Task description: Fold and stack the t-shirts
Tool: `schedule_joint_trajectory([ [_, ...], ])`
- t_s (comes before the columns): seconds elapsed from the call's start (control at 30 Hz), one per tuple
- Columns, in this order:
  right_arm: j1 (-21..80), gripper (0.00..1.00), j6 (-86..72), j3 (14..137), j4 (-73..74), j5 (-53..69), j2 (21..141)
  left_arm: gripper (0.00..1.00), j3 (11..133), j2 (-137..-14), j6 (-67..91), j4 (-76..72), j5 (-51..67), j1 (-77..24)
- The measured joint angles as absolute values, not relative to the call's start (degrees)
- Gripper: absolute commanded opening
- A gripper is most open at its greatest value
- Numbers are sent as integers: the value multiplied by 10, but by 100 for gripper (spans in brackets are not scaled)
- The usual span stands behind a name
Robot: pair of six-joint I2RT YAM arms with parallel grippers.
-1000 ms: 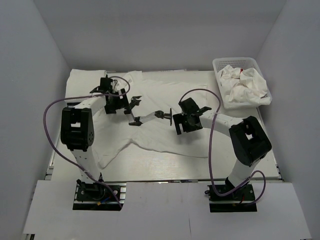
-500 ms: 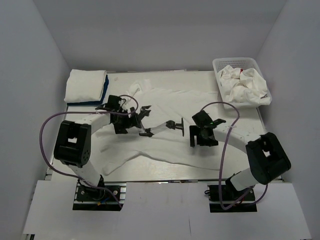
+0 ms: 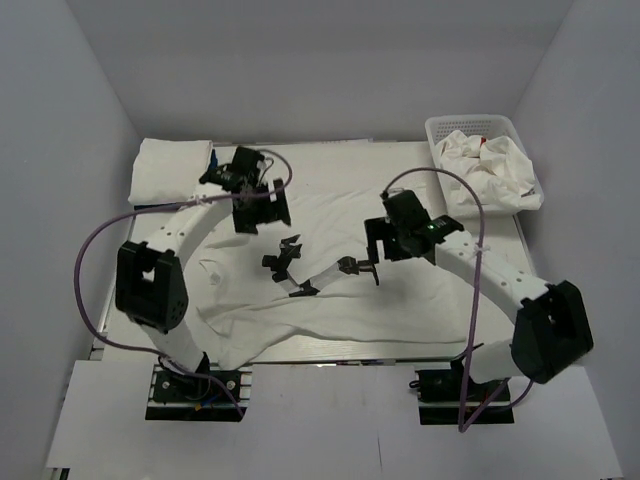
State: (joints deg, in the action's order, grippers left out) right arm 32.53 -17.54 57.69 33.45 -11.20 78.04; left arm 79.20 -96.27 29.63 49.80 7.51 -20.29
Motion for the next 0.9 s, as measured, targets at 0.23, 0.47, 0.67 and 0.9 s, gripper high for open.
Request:
schedule_joint_trajectory([
  [0.23,362,90,-124,625,232,-50,941,100,1051,-1149,237,505,-69,-184],
  [0.47,358,90,-114,621,195,-14,986,100,1075,-1246,148,523,-132,-180],
  [0.67,356,90,-109,613,189,-9,1012,100,1011,-1237,102,507,-167,-177],
  [0.9,343,90,-110,607,172,-17,1012,100,986,-1244,68,482,-171,-153],
])
